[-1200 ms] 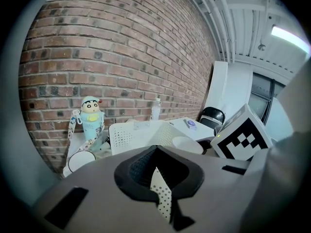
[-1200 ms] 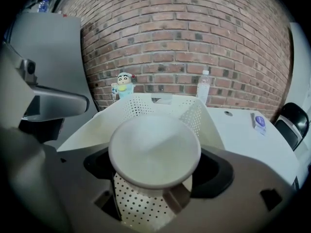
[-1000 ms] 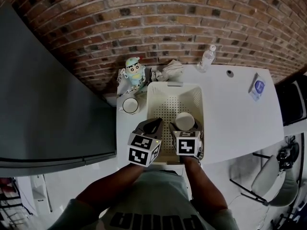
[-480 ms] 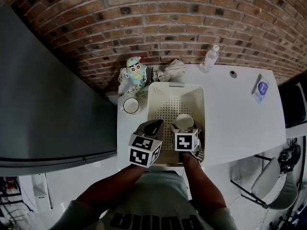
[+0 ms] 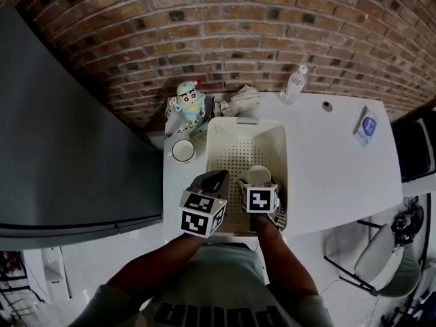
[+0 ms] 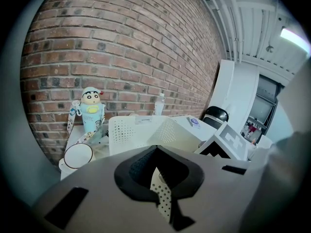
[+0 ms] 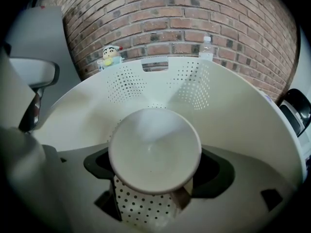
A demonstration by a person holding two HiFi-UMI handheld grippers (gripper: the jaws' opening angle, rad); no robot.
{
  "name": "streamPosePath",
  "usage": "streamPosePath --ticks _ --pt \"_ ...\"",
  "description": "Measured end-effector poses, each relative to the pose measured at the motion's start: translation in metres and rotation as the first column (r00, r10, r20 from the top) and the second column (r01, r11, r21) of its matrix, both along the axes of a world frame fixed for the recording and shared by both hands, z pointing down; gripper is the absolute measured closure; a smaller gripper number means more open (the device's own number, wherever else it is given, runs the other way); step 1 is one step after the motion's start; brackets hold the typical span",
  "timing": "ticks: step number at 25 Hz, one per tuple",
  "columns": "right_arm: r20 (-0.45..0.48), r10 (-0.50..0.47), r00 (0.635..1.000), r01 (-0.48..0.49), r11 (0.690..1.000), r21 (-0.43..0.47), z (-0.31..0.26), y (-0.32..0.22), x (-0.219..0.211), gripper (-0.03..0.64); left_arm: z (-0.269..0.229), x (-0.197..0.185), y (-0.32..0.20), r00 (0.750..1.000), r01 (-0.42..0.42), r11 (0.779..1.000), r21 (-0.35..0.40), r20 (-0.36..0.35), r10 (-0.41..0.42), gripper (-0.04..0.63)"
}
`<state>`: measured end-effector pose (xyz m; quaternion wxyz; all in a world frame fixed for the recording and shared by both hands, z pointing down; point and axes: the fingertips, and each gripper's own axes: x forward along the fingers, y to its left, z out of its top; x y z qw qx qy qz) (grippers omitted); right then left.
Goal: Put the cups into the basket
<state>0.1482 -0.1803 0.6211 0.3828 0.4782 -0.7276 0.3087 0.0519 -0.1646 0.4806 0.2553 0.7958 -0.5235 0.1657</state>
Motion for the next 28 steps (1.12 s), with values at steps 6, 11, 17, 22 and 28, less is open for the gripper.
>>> streamPosePath --ticks 6,11,17,22,28 --pt "0.022 0.003 1.000 -0.004 1.000 0.008 -0.010 -0.004 -0.001 0.210 -0.004 0.002 0.000 1.000 -0.008 1.000 0.010 -0.013 0.008 0.589" --pt "0.049 -0.027 0.998 0.024 0.998 0.051 -0.033 -0.006 -0.008 0.210 -0.009 0.002 0.001 1.000 -0.011 1.000 0.024 -0.017 0.011 0.589" --pt "0.090 -0.021 0.996 0.014 0.997 0.080 -0.058 0.000 -0.008 0.210 -0.016 0.004 0.003 1.000 -0.013 0.999 0.044 -0.022 0.014 0.589" --pt "0.129 -0.007 0.992 -0.014 0.988 0.156 -0.090 0.009 -0.003 0.210 -0.021 0.004 0.007 1.000 -0.007 0.998 0.061 -0.023 0.008 0.589" --pt "0.153 -0.059 0.987 0.006 0.946 0.324 -0.142 0.019 -0.003 0.212 -0.030 0.003 0.017 1.000 0.009 0.996 0.088 -0.024 -0.007 0.589"
